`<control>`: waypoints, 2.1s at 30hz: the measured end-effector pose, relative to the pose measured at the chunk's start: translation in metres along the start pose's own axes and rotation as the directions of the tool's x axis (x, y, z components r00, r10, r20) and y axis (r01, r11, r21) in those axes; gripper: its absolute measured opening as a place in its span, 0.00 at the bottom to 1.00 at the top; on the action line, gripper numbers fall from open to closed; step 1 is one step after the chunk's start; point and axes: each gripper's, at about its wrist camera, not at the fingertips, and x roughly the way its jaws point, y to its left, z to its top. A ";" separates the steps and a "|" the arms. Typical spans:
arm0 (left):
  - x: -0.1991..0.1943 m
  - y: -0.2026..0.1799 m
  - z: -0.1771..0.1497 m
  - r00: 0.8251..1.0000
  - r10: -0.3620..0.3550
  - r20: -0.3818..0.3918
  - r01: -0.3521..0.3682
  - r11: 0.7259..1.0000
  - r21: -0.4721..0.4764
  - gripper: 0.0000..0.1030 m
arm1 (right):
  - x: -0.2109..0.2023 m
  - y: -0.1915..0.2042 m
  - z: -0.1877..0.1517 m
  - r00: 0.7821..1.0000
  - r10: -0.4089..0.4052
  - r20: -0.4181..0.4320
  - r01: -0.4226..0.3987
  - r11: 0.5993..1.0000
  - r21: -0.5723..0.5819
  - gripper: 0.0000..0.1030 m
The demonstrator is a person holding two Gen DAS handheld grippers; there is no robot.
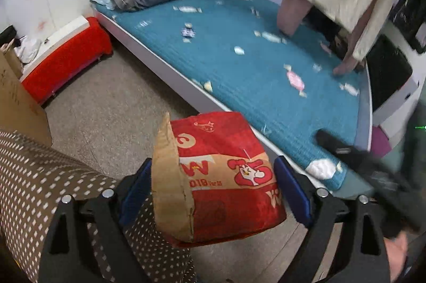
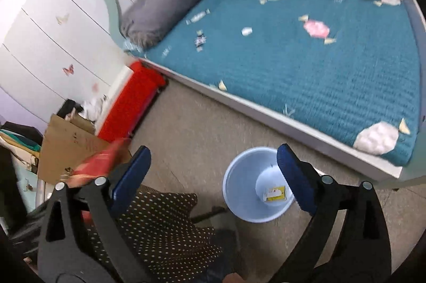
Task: Collect trash
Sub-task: 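Move both tools back over the table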
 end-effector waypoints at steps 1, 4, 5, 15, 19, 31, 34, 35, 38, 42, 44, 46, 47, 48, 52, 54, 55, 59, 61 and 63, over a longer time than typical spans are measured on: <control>0.006 0.000 0.001 1.000 0.004 -0.020 -0.004 1.000 0.000 0.91 | -0.004 0.002 0.000 1.000 0.004 0.008 -0.004 1.000 -0.003 0.93; 0.019 0.005 0.004 0.998 0.006 -0.069 -0.007 1.000 -0.020 0.91 | -0.015 0.007 -0.001 0.999 0.013 0.030 -0.012 1.000 -0.013 0.94; 0.020 0.005 0.004 0.997 0.010 -0.082 -0.012 1.000 -0.021 0.91 | -0.016 0.008 -0.001 0.999 0.015 0.034 -0.014 1.000 -0.017 0.94; -0.056 0.020 -0.012 0.994 0.038 0.100 -0.033 0.998 -0.045 0.91 | -0.042 0.045 -0.011 0.993 -0.055 0.101 0.069 0.988 -0.140 0.94; -0.090 0.021 -0.022 0.986 0.041 0.164 -0.033 0.998 -0.049 0.91 | -0.060 0.068 -0.016 0.992 -0.041 0.116 0.063 0.979 -0.192 0.94; -0.192 0.032 -0.070 0.939 0.082 0.333 -0.060 0.995 -0.076 0.91 | -0.117 0.142 -0.042 0.988 0.031 0.150 0.018 0.948 -0.318 0.94; -0.213 0.042 -0.085 0.927 0.105 0.359 -0.074 0.992 -0.098 0.91 | -0.123 0.159 -0.053 0.989 0.050 0.143 0.003 0.937 -0.348 0.94; -0.221 0.046 -0.091 0.922 0.117 0.368 -0.083 0.991 -0.106 0.91 | -0.124 0.167 -0.058 0.989 0.060 0.135 -0.007 0.931 -0.364 0.94; -0.239 0.061 -0.108 0.910 0.160 0.382 -0.118 0.984 -0.131 0.91 | -0.126 0.184 -0.071 0.990 0.080 0.112 -0.029 0.917 -0.398 0.94; -0.261 0.088 -0.132 0.899 0.201 0.389 -0.143 0.975 -0.172 0.91 | -0.126 0.212 -0.094 0.990 0.115 0.077 -0.069 0.894 -0.443 0.94; -0.273 0.102 -0.145 0.889 0.230 0.397 -0.163 0.967 -0.195 0.91 | -0.126 0.225 -0.105 0.990 0.128 0.058 -0.086 0.882 -0.464 0.94; -0.284 0.115 -0.158 0.880 0.254 0.401 -0.175 0.959 -0.223 0.91 | -0.123 0.238 -0.115 0.990 0.139 0.036 -0.104 0.868 -0.486 0.94; -0.287 0.121 -0.164 0.878 0.262 0.402 -0.178 0.956 -0.234 0.91 | -0.122 0.244 -0.119 0.989 0.144 0.023 -0.113 0.862 -0.495 0.94; -0.291 0.128 -0.171 0.874 0.272 0.402 -0.183 0.952 -0.247 0.91 | -0.119 0.252 -0.126 0.989 0.150 0.005 -0.127 0.852 -0.508 0.94; -0.305 0.153 -0.196 0.862 0.315 0.397 -0.205 0.933 -0.295 0.91 | -0.108 0.281 -0.154 0.986 0.155 -0.059 -0.161 0.807 -0.568 0.94; -0.309 0.166 -0.210 0.859 0.334 0.389 -0.214 0.923 -0.320 0.91 | -0.097 0.294 -0.170 0.983 0.150 -0.102 -0.182 0.784 -0.594 0.94; -0.311 0.172 -0.217 0.858 0.343 0.383 -0.219 0.918 -0.331 0.91 | -0.094 0.299 -0.177 0.981 0.150 -0.120 -0.192 0.773 -0.604 0.94; -0.315 0.201 -0.247 0.851 0.393 0.349 -0.256 0.890 -0.378 0.91 | -0.076 0.319 -0.206 0.970 0.149 -0.195 -0.241 0.722 -0.649 0.94; -0.318 0.217 -0.264 0.846 0.417 0.331 -0.270 0.872 -0.409 0.91 | -0.067 0.329 -0.222 0.962 0.147 -0.230 -0.267 0.690 -0.673 0.94; -0.320 0.228 -0.277 0.844 0.432 0.317 -0.279 0.859 -0.429 0.91 | -0.057 0.339 -0.235 0.954 0.137 -0.267 -0.289 0.655 -0.698 0.94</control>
